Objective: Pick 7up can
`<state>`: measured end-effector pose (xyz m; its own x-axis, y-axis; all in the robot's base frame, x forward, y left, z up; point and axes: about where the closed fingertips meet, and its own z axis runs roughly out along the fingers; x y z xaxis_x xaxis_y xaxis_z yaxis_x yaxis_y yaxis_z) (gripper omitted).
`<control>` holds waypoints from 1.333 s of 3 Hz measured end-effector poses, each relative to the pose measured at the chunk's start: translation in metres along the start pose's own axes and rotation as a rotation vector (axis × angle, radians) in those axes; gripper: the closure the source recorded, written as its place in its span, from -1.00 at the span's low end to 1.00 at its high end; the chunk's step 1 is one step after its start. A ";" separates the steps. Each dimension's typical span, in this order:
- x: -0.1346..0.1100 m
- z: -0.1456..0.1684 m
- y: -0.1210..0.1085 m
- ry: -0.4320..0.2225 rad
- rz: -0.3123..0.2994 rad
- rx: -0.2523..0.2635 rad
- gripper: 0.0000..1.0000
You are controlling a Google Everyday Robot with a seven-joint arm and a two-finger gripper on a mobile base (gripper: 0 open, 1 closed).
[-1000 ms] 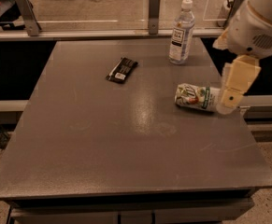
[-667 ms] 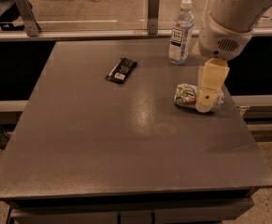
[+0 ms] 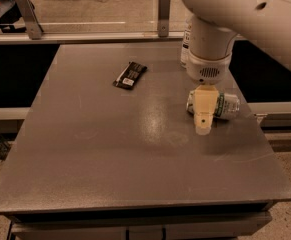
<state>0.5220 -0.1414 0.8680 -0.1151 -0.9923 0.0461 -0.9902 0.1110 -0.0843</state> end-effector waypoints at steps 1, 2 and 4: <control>0.004 0.016 0.001 0.026 0.033 0.010 -1.00; 0.003 0.016 0.001 0.015 0.033 0.010 -1.00; -0.001 0.012 0.001 -0.065 -0.002 0.023 -1.00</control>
Offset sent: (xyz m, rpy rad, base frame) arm -0.0007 -0.0041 -0.0141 -0.0222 -0.0078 -0.0312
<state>0.5218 -0.1408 0.8556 -0.1069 -0.9941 -0.0184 -0.9883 0.1082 -0.1074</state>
